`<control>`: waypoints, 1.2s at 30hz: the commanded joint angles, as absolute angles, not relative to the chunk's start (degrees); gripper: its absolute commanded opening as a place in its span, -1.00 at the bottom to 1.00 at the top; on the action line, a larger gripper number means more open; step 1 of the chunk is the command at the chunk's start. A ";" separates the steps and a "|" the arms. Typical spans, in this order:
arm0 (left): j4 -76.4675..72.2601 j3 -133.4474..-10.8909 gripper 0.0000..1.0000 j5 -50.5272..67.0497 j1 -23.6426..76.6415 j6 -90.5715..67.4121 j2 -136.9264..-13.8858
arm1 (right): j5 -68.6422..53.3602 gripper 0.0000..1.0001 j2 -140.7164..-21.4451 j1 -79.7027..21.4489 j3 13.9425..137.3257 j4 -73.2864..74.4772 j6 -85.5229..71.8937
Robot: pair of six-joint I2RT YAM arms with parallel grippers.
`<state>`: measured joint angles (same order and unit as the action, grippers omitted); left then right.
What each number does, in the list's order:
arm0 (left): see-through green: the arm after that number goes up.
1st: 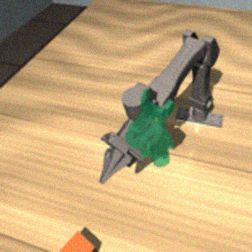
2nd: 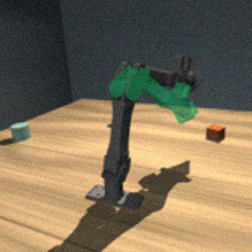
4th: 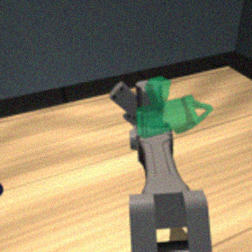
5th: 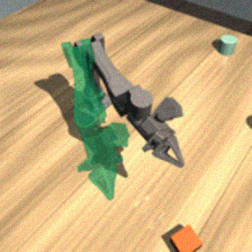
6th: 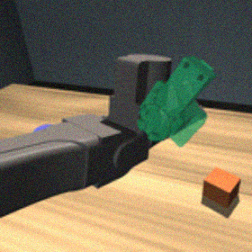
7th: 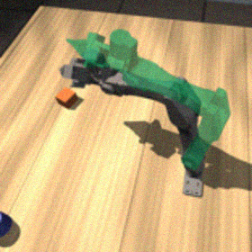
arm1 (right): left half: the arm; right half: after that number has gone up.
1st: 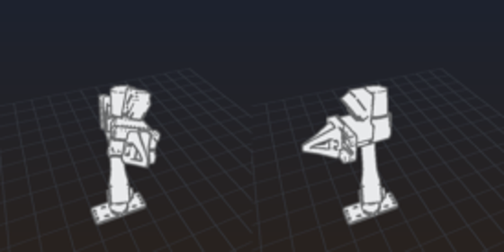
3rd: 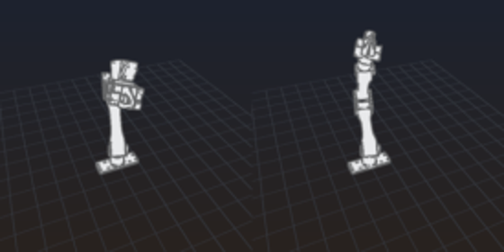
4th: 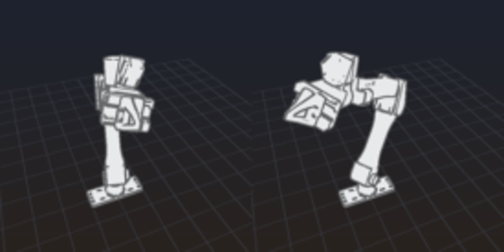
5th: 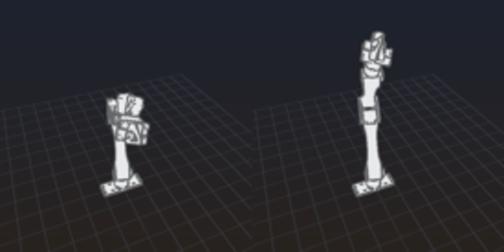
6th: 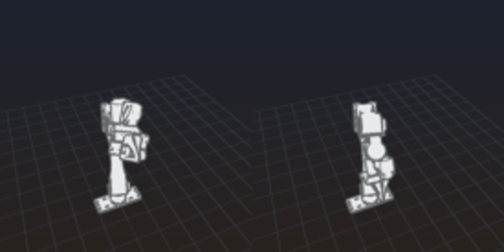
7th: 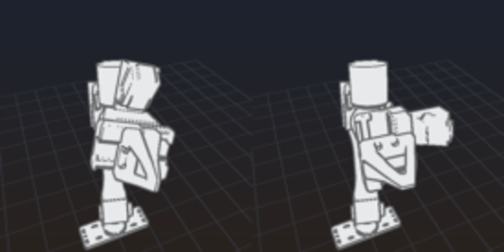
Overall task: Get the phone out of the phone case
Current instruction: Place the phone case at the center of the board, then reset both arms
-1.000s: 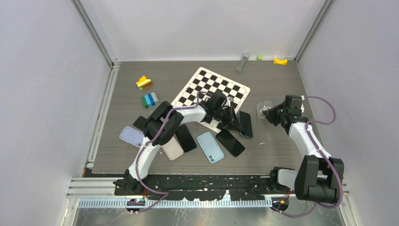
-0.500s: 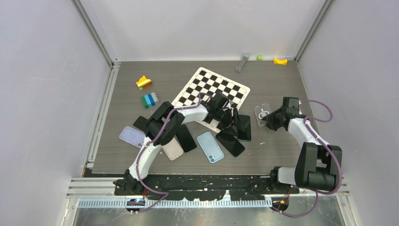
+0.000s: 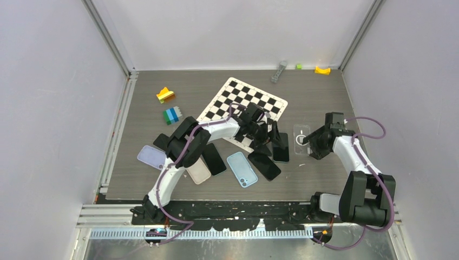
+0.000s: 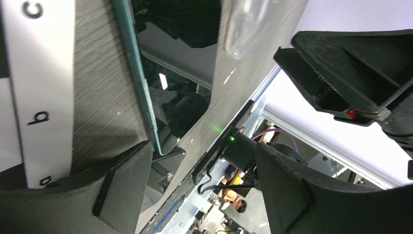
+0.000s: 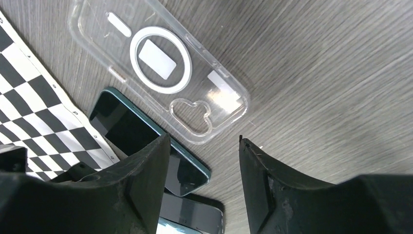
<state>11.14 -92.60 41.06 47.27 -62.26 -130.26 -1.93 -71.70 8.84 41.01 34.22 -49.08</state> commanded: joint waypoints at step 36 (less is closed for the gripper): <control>64.94 -90.22 0.99 -17.37 35.64 -21.54 -44.86 | 13.39 0.99 -42.87 8.96 81.12 55.84 -45.46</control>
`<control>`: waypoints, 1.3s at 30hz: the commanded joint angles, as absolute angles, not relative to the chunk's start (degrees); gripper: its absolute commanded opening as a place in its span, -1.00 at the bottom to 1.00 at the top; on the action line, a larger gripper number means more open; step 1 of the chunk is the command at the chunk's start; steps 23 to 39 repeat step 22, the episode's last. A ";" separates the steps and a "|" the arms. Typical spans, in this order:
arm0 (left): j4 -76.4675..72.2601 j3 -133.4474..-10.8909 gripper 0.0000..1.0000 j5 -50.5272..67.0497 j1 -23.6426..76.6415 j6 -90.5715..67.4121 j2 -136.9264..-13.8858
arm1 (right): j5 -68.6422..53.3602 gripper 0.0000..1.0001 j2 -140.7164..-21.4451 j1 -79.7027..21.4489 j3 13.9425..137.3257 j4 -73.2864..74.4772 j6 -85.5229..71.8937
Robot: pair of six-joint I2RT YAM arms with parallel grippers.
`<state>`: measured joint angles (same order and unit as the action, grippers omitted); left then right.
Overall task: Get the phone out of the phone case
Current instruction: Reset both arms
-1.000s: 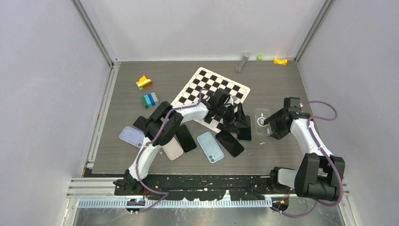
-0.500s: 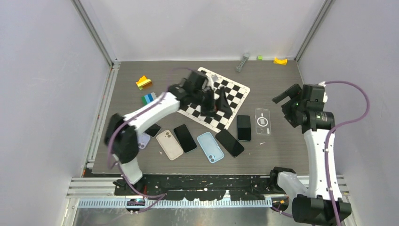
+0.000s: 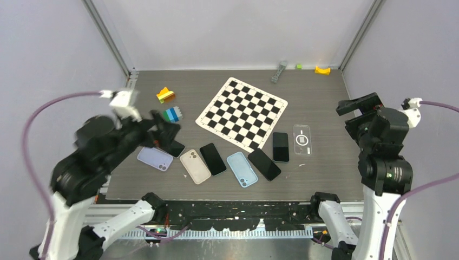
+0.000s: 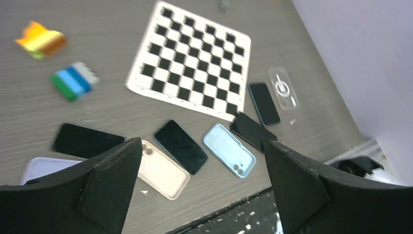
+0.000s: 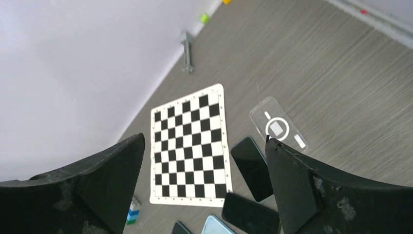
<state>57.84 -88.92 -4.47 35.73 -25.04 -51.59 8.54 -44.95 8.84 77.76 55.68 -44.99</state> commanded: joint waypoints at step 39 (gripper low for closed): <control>74.30 -92.27 0.99 -26.42 35.66 -26.14 -35.86 | 29.41 0.99 -33.96 8.96 86.35 57.34 -41.22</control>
